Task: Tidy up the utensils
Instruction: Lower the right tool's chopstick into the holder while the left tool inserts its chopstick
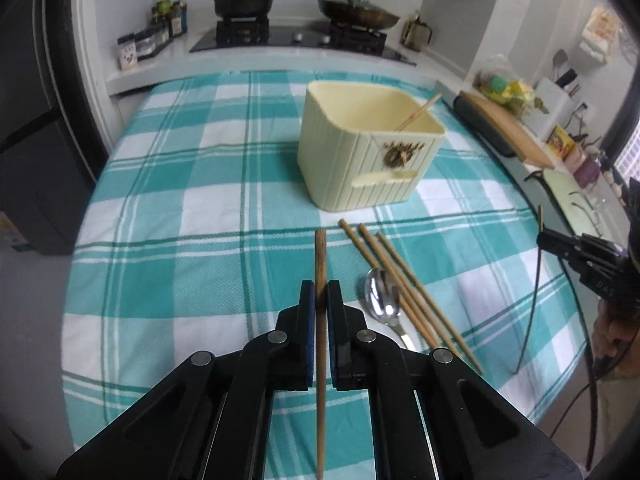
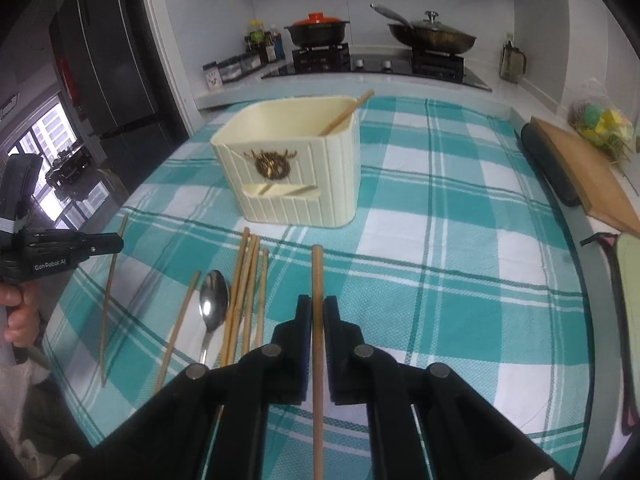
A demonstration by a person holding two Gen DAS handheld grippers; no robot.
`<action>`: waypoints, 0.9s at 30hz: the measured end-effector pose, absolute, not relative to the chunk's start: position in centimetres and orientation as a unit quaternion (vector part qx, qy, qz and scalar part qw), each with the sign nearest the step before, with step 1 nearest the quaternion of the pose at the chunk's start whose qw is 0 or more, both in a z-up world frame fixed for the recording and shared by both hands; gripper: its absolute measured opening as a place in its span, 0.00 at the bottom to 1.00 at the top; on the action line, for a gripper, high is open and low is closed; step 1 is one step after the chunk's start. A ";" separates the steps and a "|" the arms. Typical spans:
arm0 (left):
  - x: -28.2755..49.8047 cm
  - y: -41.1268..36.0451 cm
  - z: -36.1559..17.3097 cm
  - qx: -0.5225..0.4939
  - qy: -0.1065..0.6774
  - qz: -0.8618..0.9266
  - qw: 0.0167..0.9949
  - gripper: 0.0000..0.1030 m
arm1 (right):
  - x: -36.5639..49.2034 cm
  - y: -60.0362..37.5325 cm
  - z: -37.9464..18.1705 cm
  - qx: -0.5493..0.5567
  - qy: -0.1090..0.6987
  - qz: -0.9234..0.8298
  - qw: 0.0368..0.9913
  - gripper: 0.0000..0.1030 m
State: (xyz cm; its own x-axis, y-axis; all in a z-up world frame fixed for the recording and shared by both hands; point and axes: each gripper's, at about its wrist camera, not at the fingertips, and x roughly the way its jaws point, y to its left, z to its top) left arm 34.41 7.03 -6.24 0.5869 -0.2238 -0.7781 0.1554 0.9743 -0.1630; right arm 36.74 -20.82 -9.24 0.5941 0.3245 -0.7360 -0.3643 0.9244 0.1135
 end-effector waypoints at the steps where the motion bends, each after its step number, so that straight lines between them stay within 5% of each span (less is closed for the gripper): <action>1: 33.5 7.2 -5.1 -0.041 0.428 -0.112 0.896 0.04 | 36.0 -21.0 -8.3 -0.025 0.395 0.195 0.897 0.06; 11: 29.6 7.9 0.6 -0.072 0.348 -0.138 0.925 0.04 | 30.5 -22.2 -2.6 -0.008 0.284 0.196 0.939 0.06; 27: 33.7 6.8 8.2 -0.069 0.292 -0.141 0.943 0.04 | 33.5 -22.3 2.0 0.038 0.224 0.181 0.957 0.06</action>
State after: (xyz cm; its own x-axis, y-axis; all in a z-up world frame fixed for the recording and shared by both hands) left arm 33.67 6.77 8.18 0.7894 -0.3065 -0.5319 0.2255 0.9506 -0.2131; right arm 33.54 -22.33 2.05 0.8340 0.3635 -0.4151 -0.3297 0.9316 0.1534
